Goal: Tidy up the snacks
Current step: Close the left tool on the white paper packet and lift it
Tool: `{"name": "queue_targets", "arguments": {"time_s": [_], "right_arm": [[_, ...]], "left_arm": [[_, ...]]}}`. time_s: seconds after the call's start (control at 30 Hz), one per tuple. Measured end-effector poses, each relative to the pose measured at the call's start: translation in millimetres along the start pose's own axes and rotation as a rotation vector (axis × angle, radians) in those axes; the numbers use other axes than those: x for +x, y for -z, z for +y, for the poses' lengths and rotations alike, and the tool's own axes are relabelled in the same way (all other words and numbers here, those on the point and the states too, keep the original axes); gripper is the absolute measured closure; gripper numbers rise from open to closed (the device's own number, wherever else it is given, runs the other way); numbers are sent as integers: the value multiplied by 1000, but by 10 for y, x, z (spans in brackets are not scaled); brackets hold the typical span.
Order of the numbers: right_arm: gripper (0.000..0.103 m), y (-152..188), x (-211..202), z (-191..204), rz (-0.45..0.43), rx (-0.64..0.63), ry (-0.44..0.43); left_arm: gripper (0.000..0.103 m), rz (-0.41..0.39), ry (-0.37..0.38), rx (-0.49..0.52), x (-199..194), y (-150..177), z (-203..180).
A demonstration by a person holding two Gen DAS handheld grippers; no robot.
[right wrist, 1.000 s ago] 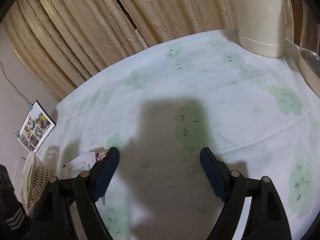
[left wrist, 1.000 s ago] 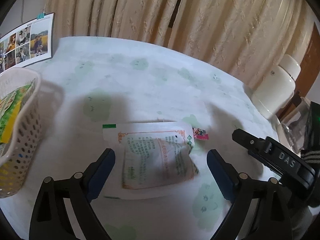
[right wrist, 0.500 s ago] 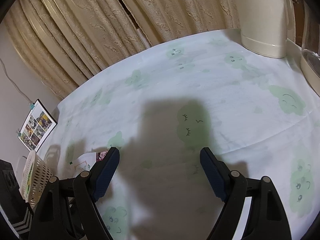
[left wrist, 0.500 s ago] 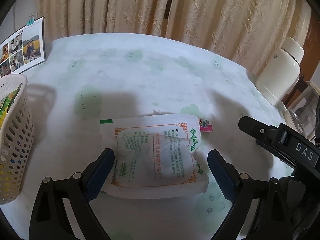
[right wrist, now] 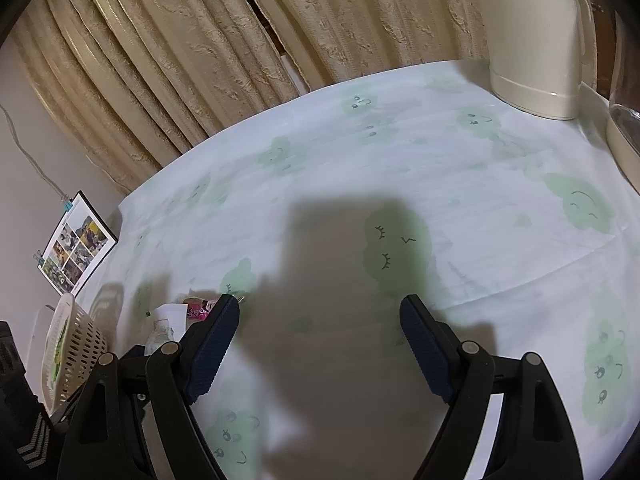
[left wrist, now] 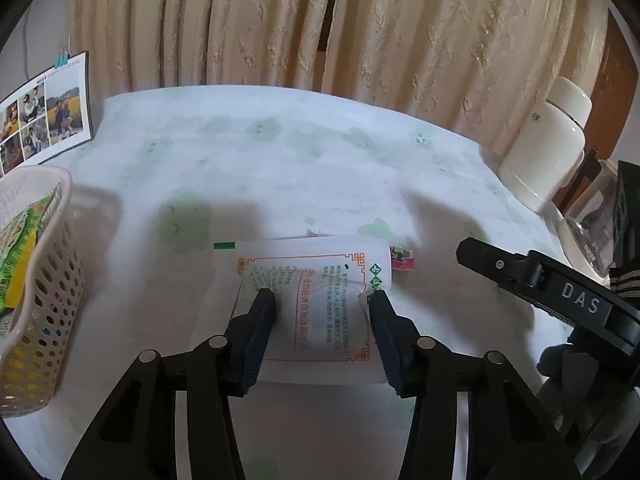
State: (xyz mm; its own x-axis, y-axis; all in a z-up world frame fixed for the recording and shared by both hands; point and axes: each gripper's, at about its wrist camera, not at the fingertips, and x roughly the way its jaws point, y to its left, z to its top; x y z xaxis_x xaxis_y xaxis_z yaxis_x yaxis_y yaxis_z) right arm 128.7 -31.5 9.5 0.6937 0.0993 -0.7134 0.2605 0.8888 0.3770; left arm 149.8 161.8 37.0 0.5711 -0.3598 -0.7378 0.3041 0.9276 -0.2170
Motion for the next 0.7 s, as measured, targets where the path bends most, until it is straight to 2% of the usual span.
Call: {"name": "queue_targets", "arguments": {"time_s": [0.07,0.1,0.13,0.17,0.37,0.4,0.5,0.7], "right_arm": [[22,-1,2,3,1,-1,-2],[22,-3,3,-4,1,-1,-3],[22,-1,4,-2,2,-2,-4],[22,2,4,0,3,-4,-5],[22,22,21,32,7,-15,-4],[22,23,23,36,7,-15,-3],[22,24,23,36,7,-13,-5],[22,29,29,33,7,-9,-7]], "left_arm": [[56,-8,6,-18,-35,-10,43],[61,-17,10,-29,-67,-19,70],[71,-25,15,-38,-95,-27,93],[73,-37,24,-51,-134,-41,119],[72,-71,47,-104,-217,-70,246],[68,-60,47,-115,-182,-62,272],[35,-25,62,-150,-77,-28,324],[18,14,112,-133,28,18,271]]}}
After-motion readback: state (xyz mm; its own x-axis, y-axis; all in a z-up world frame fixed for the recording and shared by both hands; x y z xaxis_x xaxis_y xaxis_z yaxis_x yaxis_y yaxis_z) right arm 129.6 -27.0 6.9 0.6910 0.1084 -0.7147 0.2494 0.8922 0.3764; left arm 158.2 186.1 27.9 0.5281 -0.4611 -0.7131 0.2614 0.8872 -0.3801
